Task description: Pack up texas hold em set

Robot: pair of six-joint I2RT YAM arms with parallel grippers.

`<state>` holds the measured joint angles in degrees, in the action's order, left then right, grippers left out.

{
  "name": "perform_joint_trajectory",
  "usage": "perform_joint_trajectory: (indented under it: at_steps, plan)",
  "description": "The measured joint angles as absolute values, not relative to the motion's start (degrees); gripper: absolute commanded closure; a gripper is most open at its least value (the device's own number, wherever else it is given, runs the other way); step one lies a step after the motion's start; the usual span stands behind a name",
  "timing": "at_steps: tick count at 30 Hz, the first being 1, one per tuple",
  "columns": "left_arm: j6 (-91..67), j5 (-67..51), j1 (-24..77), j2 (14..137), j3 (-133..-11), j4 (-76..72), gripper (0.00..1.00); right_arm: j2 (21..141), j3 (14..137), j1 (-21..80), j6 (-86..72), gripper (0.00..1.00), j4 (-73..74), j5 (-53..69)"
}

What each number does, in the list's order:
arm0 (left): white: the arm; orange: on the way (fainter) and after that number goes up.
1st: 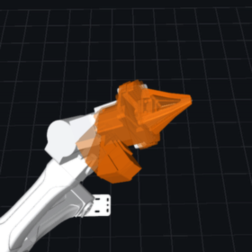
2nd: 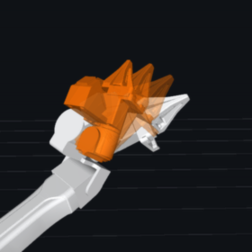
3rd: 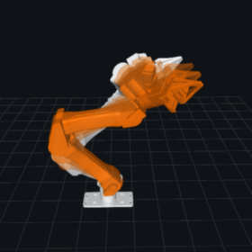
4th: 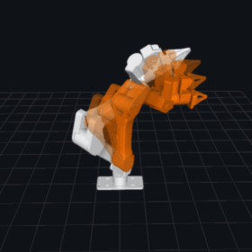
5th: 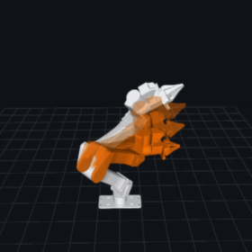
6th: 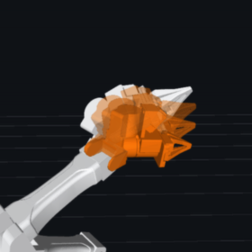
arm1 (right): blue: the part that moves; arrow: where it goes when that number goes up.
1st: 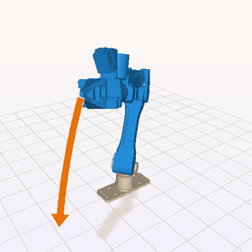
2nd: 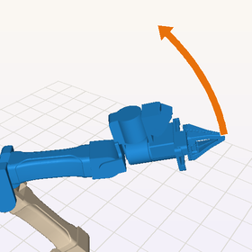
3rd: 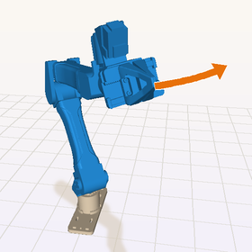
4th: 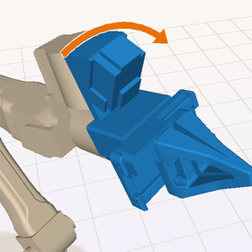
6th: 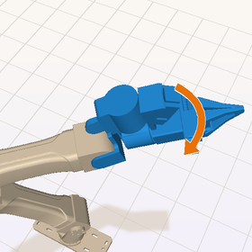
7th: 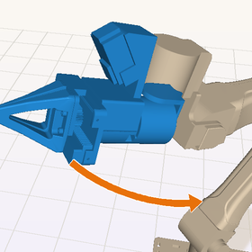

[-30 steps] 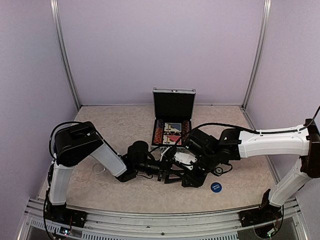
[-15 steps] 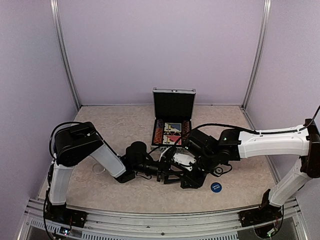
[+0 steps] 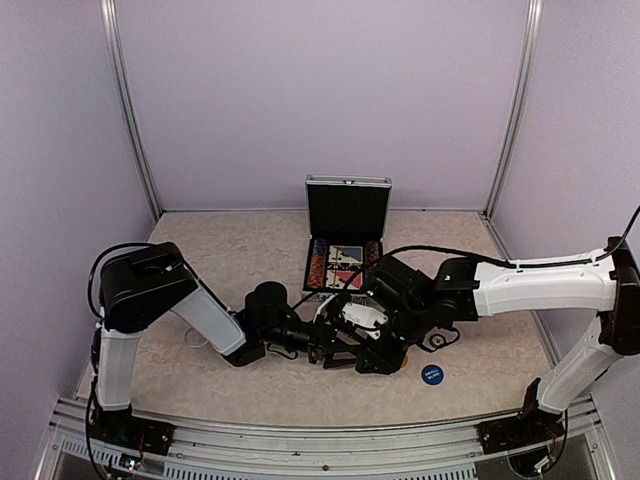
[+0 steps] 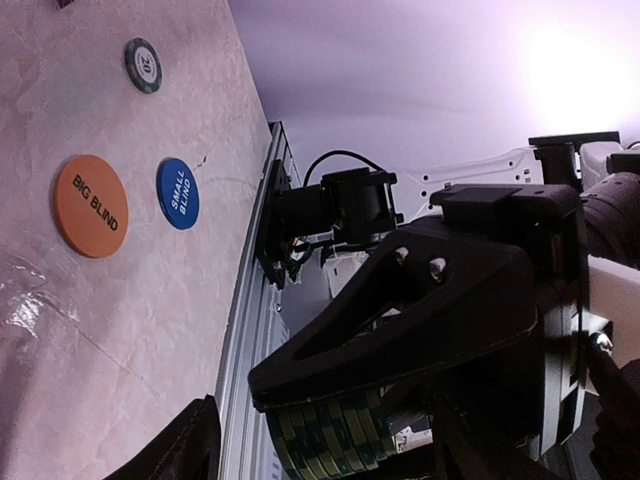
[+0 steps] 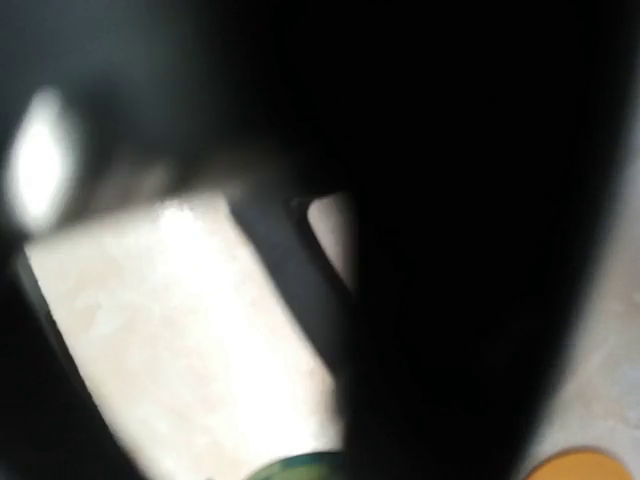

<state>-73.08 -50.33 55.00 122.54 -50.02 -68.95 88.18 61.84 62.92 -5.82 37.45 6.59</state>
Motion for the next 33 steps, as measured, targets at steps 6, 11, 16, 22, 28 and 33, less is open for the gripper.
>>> perform_joint_trajectory:
  at_steps: [6, 11, 16, 22, 28, 33]
  plan:
    - [-72.75, -50.41, 53.17, 121.67, -49.67, -68.84, 0.28, 88.18, 61.89, 62.94, -5.82, 0.73, 36.97, 6.61]
    - [-71.09, -50.87, 54.52, 121.56, -50.52, -66.43, 0.29, 88.18, 61.95, 62.94, -5.78, 0.73, 36.93, 6.59]
    - [-70.08, -51.05, 55.33, 121.56, -51.16, -64.69, 0.30, 88.18, 61.98, 62.94, -5.58, 0.73, 36.91, 6.70]
    - [-69.36, -51.03, 55.53, 121.58, -51.53, -63.42, 0.35, 88.18, 61.98, 62.96, -5.56, 0.73, 36.86, 6.70]
    - [-68.82, -51.03, 55.94, 121.62, -53.06, -62.50, 0.43, 88.18, 61.98, 62.96, -5.56, 0.73, 36.86, 6.87]
    - [-68.66, -51.03, 56.03, 121.95, -53.10, -62.35, 0.52, 88.18, 62.00, 62.96, -5.52, 0.73, 36.86, 6.90]
